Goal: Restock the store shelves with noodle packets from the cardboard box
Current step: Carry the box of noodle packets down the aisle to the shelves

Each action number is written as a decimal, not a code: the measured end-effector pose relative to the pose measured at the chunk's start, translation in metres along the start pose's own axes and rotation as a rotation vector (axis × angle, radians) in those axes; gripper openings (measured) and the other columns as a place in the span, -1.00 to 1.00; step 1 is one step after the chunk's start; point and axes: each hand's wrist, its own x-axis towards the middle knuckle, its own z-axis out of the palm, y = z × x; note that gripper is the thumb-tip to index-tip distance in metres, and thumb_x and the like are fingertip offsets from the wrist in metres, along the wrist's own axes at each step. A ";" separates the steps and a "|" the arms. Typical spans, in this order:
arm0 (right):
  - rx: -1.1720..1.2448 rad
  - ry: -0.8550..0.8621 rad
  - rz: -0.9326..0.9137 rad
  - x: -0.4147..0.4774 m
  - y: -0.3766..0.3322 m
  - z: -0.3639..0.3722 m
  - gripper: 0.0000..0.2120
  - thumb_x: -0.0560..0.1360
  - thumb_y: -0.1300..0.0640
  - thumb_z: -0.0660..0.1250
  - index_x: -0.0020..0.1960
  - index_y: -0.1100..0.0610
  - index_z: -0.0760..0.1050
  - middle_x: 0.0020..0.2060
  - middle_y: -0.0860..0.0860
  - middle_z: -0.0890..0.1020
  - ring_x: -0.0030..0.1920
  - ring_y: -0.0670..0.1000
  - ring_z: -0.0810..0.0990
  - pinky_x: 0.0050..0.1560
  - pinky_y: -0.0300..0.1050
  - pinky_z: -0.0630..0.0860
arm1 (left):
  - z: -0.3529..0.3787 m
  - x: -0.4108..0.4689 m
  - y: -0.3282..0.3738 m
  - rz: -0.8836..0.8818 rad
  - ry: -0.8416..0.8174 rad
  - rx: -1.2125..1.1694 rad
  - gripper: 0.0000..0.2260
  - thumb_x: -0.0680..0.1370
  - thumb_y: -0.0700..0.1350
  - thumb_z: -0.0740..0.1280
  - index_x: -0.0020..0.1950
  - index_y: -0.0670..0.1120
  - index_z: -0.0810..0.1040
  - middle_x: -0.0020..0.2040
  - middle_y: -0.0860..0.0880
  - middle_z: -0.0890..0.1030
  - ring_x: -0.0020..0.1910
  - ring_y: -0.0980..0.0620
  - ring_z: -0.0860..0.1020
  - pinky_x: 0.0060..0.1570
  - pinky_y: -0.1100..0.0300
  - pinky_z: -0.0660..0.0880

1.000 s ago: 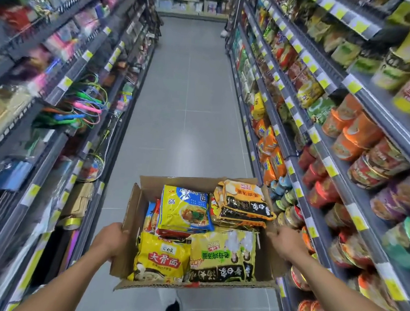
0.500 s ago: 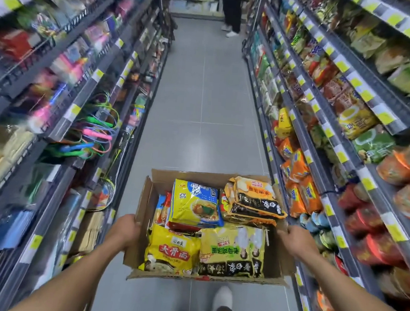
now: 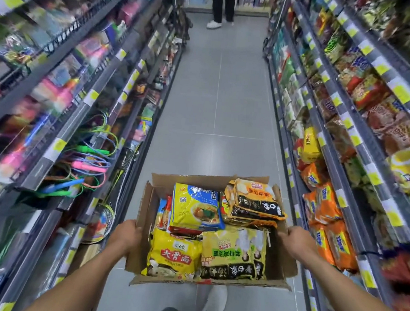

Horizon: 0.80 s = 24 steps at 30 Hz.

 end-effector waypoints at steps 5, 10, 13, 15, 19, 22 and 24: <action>-0.040 -0.009 -0.019 0.067 -0.040 -0.027 -0.71 0.62 -0.04 0.26 -0.21 0.08 0.49 -0.30 0.00 0.57 -0.26 -0.01 0.56 -0.31 -0.14 0.43 | -0.028 0.053 0.034 -0.036 -0.011 -0.031 -0.73 0.67 -0.02 0.21 0.25 -0.14 0.56 0.18 -0.18 0.64 0.13 -0.17 0.61 0.09 0.07 0.54; -0.039 -0.031 -0.020 0.134 -0.076 -0.051 -0.77 0.63 -0.03 0.25 -0.11 0.06 0.55 -0.27 -0.01 0.59 -0.26 -0.05 0.55 -0.30 -0.17 0.40 | -0.059 0.121 0.076 -0.002 -0.024 -0.002 -0.73 0.68 -0.02 0.20 0.22 -0.16 0.56 0.19 -0.20 0.64 0.13 -0.19 0.61 0.03 0.09 0.52; -0.011 -0.021 0.049 0.181 -0.096 -0.059 -0.74 0.62 -0.04 0.25 -0.11 0.09 0.56 -0.16 0.07 0.65 -0.14 0.06 0.62 -0.10 -0.05 0.55 | -0.083 0.177 0.109 0.018 -0.062 -0.010 -0.72 0.69 -0.01 0.19 0.25 -0.15 0.54 0.19 -0.18 0.63 0.04 -0.14 0.59 -0.03 0.11 0.48; -0.010 -0.010 0.065 0.195 -0.105 -0.066 -0.71 0.62 -0.05 0.24 -0.17 0.09 0.53 -0.16 0.09 0.66 -0.16 0.06 0.60 -0.13 -0.06 0.54 | -0.097 0.200 0.126 0.047 -0.064 -0.009 -0.75 0.69 -0.01 0.19 0.22 -0.12 0.55 0.13 -0.16 0.64 -0.10 -0.06 0.57 -0.08 0.10 0.53; 0.007 0.018 0.110 0.239 -0.117 -0.079 -0.67 0.62 -0.05 0.23 -0.24 0.09 0.50 -0.17 0.11 0.65 -0.17 0.10 0.58 -0.23 -0.09 0.42 | -0.130 0.263 0.178 0.123 -0.088 0.045 -0.79 0.69 -0.05 0.18 0.16 -0.13 0.54 -0.02 -0.12 0.61 -0.18 -0.06 0.63 -0.22 0.09 0.62; 0.036 0.041 0.196 0.268 -0.109 -0.083 -0.66 0.61 -0.10 0.23 -0.11 0.15 0.57 -0.10 0.15 0.66 -0.06 0.18 0.61 -0.18 -0.09 0.40 | -0.151 0.307 0.233 0.192 -0.118 0.145 -0.77 0.69 -0.08 0.18 0.19 -0.17 0.54 0.09 -0.19 0.64 -0.15 -0.07 0.56 -0.18 0.10 0.53; 0.065 0.055 0.221 0.286 -0.101 -0.088 -0.63 0.62 -0.11 0.21 -0.10 0.17 0.56 -0.08 0.17 0.67 -0.05 0.19 0.62 -0.19 -0.07 0.41 | -0.158 0.333 0.269 0.230 -0.120 0.181 -0.81 0.69 -0.08 0.18 0.11 -0.15 0.52 0.00 -0.16 0.63 -0.21 -0.08 0.58 -0.24 0.07 0.60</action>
